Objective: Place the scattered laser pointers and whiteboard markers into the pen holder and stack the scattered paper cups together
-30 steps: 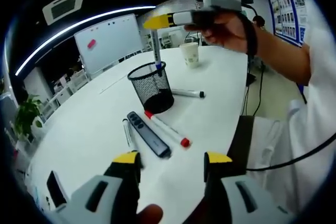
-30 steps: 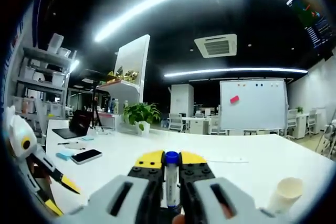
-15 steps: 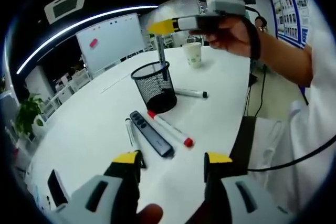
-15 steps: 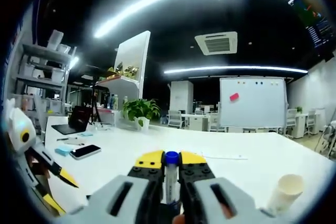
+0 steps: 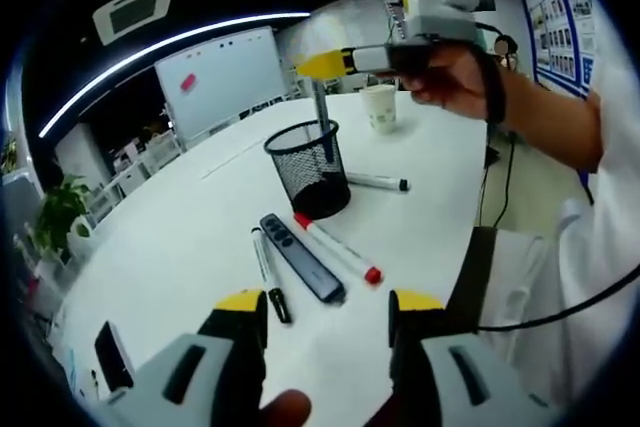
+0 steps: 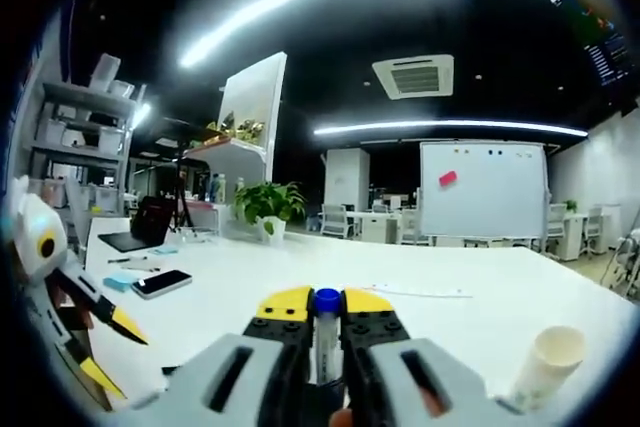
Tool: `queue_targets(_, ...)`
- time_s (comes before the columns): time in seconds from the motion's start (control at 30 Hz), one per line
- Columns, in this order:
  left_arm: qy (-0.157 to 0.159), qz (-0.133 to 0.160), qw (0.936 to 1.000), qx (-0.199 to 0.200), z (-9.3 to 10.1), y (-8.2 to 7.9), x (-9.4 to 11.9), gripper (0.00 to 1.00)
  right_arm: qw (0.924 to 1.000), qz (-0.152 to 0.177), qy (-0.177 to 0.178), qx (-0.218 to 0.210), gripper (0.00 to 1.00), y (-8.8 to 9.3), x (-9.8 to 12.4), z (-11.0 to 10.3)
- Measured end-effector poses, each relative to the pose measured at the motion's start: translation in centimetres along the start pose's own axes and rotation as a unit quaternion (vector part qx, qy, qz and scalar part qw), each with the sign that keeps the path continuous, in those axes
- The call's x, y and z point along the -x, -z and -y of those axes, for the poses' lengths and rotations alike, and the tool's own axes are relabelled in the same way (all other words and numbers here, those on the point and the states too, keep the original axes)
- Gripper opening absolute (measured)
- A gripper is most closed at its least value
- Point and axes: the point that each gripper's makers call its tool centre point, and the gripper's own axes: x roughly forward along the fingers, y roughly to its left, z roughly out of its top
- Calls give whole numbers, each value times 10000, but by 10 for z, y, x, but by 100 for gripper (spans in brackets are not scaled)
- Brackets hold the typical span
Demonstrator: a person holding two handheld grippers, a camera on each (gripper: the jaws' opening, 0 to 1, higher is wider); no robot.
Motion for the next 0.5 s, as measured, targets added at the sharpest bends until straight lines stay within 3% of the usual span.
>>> queue_targets(0.5,48,4,10000,25,1,2,0,49,9999,-153,-28,4,11,11,-2,-3)
